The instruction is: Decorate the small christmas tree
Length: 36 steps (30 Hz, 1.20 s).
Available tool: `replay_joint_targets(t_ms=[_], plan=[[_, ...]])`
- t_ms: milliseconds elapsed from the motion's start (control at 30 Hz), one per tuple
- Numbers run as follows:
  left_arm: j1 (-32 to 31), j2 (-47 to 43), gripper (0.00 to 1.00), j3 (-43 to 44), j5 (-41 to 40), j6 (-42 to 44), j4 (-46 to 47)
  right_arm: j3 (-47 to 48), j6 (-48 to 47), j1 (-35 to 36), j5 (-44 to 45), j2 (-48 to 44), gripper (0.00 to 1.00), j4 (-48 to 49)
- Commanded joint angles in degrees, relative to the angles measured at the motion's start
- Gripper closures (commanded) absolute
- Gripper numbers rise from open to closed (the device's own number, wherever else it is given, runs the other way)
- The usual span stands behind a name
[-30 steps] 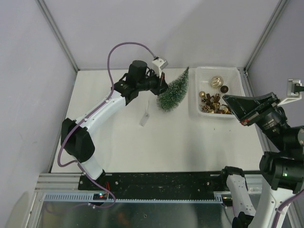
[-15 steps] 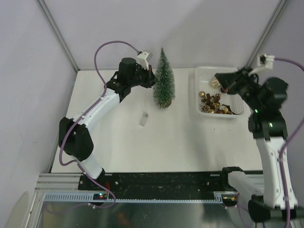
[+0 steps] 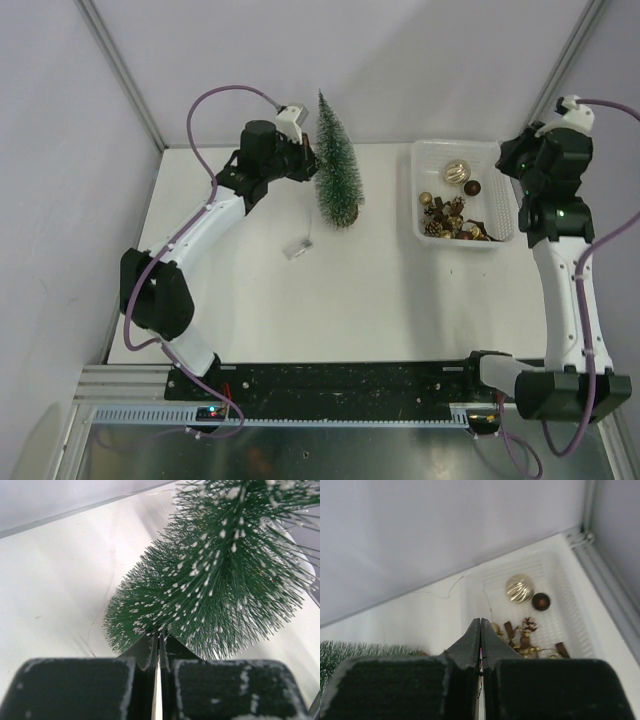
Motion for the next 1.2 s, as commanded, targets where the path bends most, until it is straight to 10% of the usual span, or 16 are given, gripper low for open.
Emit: replay_joint_targets(t_ms=[0,367,867,1000,1167], plan=[[0.5,-1.5,1.00,-0.6,-2.7,-0.9,0.8,2.3,-3.1,0.3,7.3,-7.5,1.00,-3.5],[0.5,-1.9,1.00,-0.9,-6.7,-1.0,1.4,-0.4,-0.6,9.6,11.2,-19.6,1.00,-19.2],[-2.5,3.2,1.00,6.7,-8.6,-1.5,1.7,-6.7,8.2,18.9,-39.6,-29.0,1.00,-5.5],[-3.8,4.3,0.97,8.5,-8.5,-1.1,1.7,-7.0,4.4,26.4,-35.8,-26.0,1.00,-7.8],[-4.0,3.9,0.91,8.4,-8.9,-0.2,1.7,-7.7,-1.5,55.8,-9.5,-17.1,1.00,-8.1]])
